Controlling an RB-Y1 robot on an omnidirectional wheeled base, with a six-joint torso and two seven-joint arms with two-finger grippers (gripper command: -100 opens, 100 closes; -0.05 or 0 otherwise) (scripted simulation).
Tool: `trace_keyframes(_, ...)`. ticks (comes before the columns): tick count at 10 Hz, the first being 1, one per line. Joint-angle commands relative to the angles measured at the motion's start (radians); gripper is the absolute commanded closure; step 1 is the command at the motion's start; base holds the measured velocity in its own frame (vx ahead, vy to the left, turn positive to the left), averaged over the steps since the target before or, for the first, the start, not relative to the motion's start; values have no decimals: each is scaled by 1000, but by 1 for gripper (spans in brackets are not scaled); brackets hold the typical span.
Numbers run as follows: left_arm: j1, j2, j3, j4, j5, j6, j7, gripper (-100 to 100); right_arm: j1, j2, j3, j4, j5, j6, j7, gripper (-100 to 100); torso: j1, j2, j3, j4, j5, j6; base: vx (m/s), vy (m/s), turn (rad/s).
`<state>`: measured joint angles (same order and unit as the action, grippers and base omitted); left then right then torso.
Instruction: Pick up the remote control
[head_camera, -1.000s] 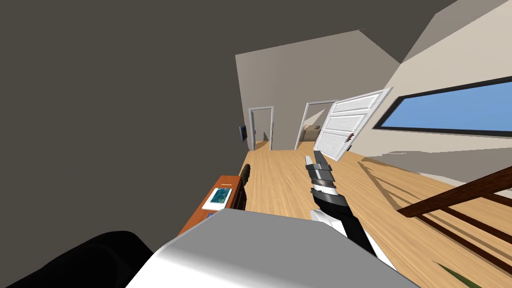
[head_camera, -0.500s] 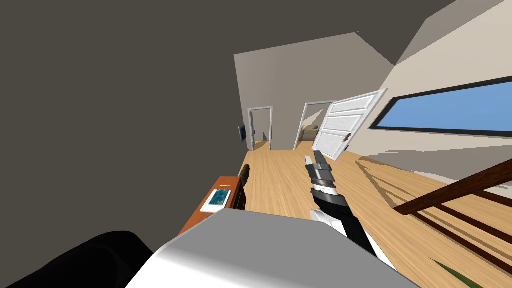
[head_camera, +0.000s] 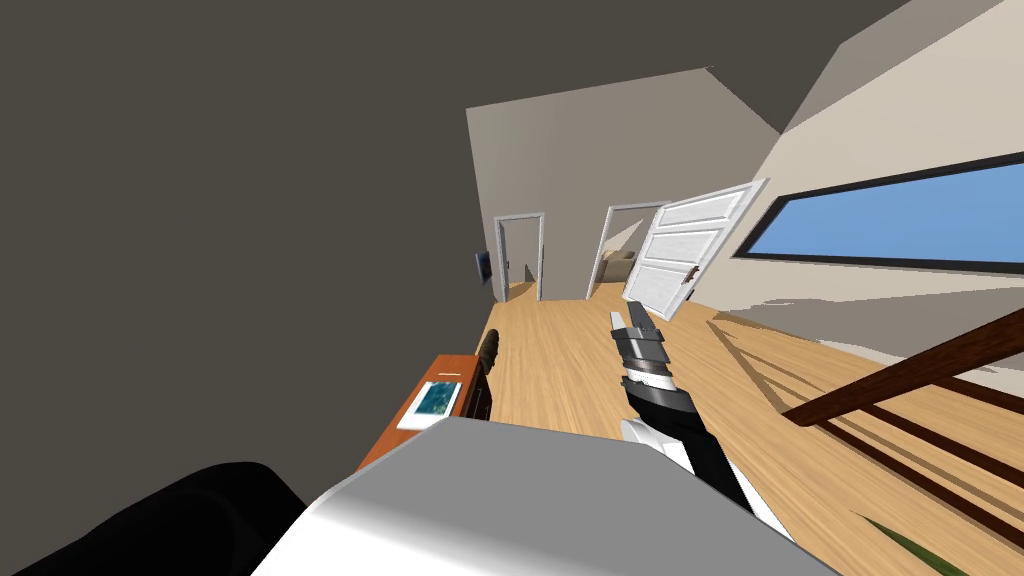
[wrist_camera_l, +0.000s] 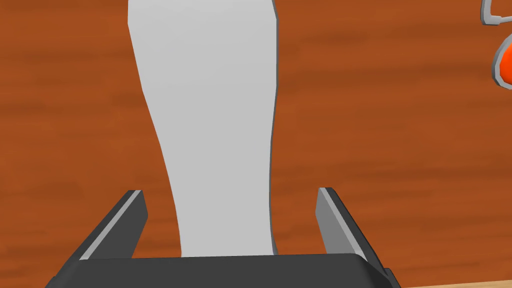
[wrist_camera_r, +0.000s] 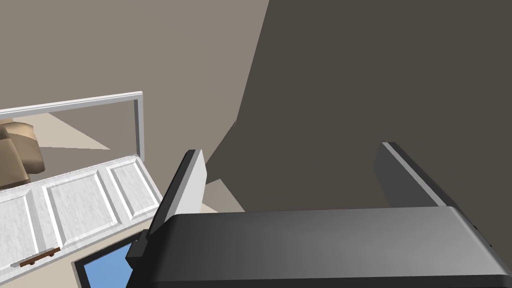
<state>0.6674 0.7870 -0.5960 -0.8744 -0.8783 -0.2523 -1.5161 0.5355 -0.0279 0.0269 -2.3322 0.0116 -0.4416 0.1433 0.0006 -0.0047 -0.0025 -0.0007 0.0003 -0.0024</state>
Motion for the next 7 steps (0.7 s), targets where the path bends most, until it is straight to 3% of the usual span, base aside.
trace_keyframes(1,0,0,-5,1,49,6,-48,-100,0,0,0,0,0,0,0,0,0,0,0,0,0,0,16,4,9)
trace_keyframes(2,4,-12,-23,29,80,22,-78,-100,0,0,0,0,0,0,0,0,0,0,0,0,0,0,33,3,-53)
trace_keyframes(4,4,-12,-23,29,141,22,-139,-100,0,0,0,0,0,0,0,0,0,0,0,0,0,0,21,10,-14)
trace_keyframes(6,3,-13,-21,31,140,20,-137,-100,0,0,0,0,0,0,0,0,-1,1,1,0,0,0,0,0,0)
trace_keyframes(7,3,-13,-22,31,142,21,-140,100,0,0,0,0,0,0,0,0,-1,1,1,0,0,0,0,0,0)
